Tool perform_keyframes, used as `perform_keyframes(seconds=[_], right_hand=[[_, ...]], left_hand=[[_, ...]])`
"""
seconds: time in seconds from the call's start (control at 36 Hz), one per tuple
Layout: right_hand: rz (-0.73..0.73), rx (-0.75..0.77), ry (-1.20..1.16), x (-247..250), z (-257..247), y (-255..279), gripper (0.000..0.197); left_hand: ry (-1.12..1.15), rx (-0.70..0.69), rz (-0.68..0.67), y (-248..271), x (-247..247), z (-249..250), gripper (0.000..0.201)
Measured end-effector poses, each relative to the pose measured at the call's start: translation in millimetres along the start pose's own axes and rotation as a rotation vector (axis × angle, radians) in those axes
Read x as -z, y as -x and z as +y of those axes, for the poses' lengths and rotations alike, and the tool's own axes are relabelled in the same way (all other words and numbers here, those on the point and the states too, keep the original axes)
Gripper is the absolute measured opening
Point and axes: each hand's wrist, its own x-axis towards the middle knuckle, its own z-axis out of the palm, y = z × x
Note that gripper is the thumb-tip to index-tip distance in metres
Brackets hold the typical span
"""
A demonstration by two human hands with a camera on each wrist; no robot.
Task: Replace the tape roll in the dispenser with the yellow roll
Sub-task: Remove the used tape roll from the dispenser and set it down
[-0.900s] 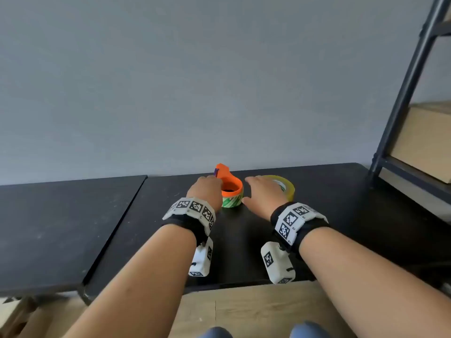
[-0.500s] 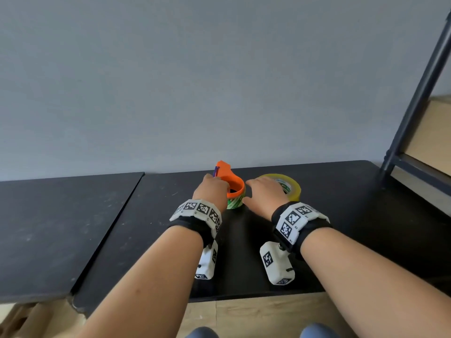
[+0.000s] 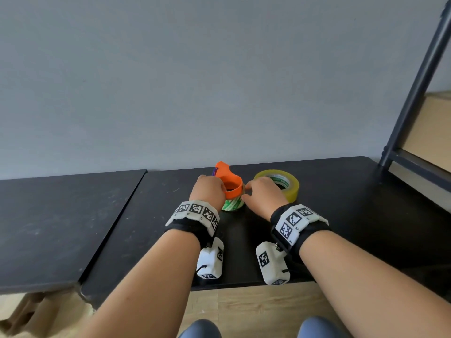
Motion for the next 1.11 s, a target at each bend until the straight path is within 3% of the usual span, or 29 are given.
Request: perform_keyframes(seconds=[0.28, 0.42, 0.5, 0.64, 0.81, 1.11], right_hand=[[0.117, 0.023, -0.410, 4.3, -4.8, 12.7, 0.044], [0.067, -0.076, -0.477, 0.2, -13.2, 8.3, 0.058], [0.046, -0.110, -0.501, -3.0, -16.2, 5.9, 0.062], [0.033, -0.108, -0.537, -1.6, -17.8, 6.1, 0.056], [0.029, -0.069, -0.523, -4.3, -17.2, 4.6, 0.024], [0.062, -0.205, -0.643, -7.0, -12.6, 4.2, 0.023]], left_hand=[[0.365, -0.011, 0.085, 24.5, 0.4, -11.8, 0.019], [0.406, -0.034, 0.050, 29.3, -4.6, -11.0, 0.012], [0.427, -0.032, 0.013, 30.7, -4.5, -11.0, 0.018], [0.506, -0.020, 0.040, 29.1, 1.8, -11.4, 0.021], [0.571, -0.006, 0.040, 29.5, 1.7, -9.3, 0.020], [0.460, 0.008, 0.141, 24.6, 4.9, -5.1, 0.011]])
